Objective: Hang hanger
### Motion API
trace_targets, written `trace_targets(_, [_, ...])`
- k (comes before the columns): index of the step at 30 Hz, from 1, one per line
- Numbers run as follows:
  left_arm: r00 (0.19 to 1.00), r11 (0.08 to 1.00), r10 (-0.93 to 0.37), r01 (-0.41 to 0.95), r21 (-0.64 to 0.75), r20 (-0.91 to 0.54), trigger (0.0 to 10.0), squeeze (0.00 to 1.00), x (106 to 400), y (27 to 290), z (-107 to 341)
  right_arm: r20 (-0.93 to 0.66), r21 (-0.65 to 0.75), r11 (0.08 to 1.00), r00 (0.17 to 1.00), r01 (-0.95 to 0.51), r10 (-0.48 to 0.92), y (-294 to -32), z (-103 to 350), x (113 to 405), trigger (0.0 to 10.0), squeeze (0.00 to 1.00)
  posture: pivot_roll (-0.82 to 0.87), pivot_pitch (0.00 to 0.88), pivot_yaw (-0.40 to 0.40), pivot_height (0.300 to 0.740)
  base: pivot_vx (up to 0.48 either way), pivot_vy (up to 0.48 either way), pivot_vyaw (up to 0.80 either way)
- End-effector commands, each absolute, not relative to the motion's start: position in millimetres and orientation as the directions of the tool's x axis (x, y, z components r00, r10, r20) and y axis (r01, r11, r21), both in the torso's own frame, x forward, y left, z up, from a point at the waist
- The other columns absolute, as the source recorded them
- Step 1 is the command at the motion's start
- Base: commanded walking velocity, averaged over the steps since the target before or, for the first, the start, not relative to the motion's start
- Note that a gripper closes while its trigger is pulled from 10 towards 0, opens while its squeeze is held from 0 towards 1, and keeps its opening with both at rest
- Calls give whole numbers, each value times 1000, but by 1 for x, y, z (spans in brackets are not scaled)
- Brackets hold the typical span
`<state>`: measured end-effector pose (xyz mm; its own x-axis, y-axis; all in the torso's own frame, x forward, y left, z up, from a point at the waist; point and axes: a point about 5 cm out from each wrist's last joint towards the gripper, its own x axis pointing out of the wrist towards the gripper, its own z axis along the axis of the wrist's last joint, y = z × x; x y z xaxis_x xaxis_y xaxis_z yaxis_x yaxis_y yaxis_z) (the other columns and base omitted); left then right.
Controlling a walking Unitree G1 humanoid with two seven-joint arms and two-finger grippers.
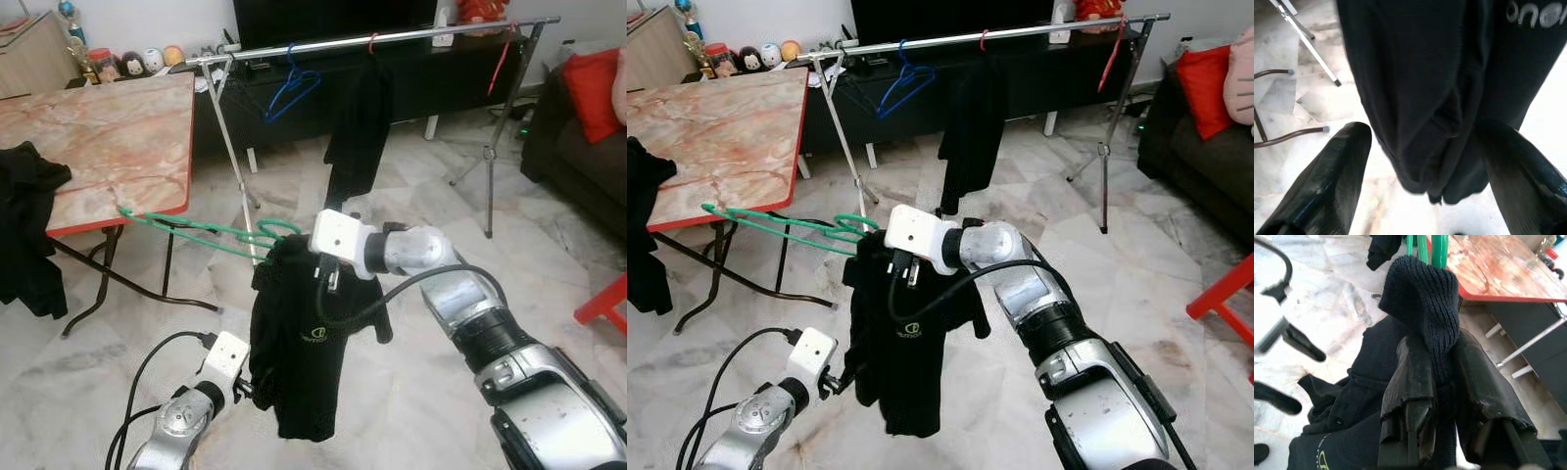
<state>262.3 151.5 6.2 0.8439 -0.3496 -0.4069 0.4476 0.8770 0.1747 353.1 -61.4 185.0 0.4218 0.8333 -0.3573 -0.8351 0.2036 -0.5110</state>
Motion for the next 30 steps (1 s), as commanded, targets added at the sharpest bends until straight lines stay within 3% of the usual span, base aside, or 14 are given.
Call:
trace_targets(1, [839, 870, -337, 451, 200, -427, 10000, 0, 262, 154, 3, -321, -535, 188, 404, -824, 857, -53, 196, 350, 0, 0, -154, 0, 67, 740, 0, 0, 0])
trace_targets(3, [837, 871, -344, 454, 189, -426, 10000, 0, 261, 153, 2, -316, -534, 183, 395, -826, 863, -50, 198, 348, 0, 0, -154, 0, 67, 740, 0, 0, 0])
trace_targets(4, [837, 870, -345, 455, 190, -425, 9255, 0, 261, 153, 2, -315, -534, 181, 393, -826, 864, -49, 199, 347, 0, 0, -154, 0, 67, 740, 0, 0, 0])
trace_targets(7, [837, 868, -345, 457, 195, -424, 9255, 0, 262, 152, 1, -316, -530, 179, 389, -829, 866, -47, 200, 346, 0, 0, -150, 0, 65, 740, 0, 0, 0])
trace_targets(8, [840, 867, -338, 453, 206, -423, 4314, 0, 263, 153, 1, -315, -532, 171, 381, -829, 869, -46, 201, 344, 0, 0, -151, 0, 65, 740, 0, 0, 0])
trace_targets(12, [842, 867, -334, 451, 213, -423, 4314, 0, 263, 153, 0, -316, -532, 169, 379, -830, 869, -45, 201, 343, 0, 0, -151, 0, 65, 740, 0, 0, 0])
trace_targets(13, [843, 870, -333, 448, 208, -422, 0, 0, 264, 153, 0, -318, -532, 165, 377, -831, 870, -45, 201, 343, 0, 0, -152, 0, 64, 740, 0, 0, 0])
trace_targets(14, [846, 873, -330, 443, 206, -419, 1176, 0, 265, 152, 1, -319, -528, 159, 369, -834, 873, -44, 201, 341, 0, 0, -152, 0, 64, 740, 0, 0, 0])
trace_targets(16, [849, 877, -327, 437, 203, -414, 1216, 0, 266, 152, 1, -323, -523, 150, 357, -839, 877, -43, 199, 339, 0, 0, -152, 0, 64, 740, 0, 0, 0])
trace_targets(18, [853, 881, -324, 430, 199, -409, 3373, 0, 266, 152, 1, -325, -517, 133, 338, -846, 883, -42, 199, 335, 0, 0, -154, 0, 65, 740, 0, 0, 0])
trace_targets(19, [854, 881, -324, 429, 200, -408, 3373, 0, 266, 152, 1, -324, -516, 133, 337, -846, 884, -42, 199, 335, 0, 0, -154, 0, 65, 740, 0, 0, 0])
trace_targets(20, [857, 884, -316, 422, 203, -407, 10000, 0, 267, 153, 1, -324, -516, 132, 336, -846, 884, -42, 199, 334, 0, 0, -154, 0, 64, 740, 0, 0, 0])
trace_targets(30, [857, 891, -308, 412, 190, -412, 10000, 0, 267, 152, -1, -317, -518, 119, 320, -847, 893, -37, 204, 330, 0, 0, -150, 0, 60, 740, 0, 0, 0])
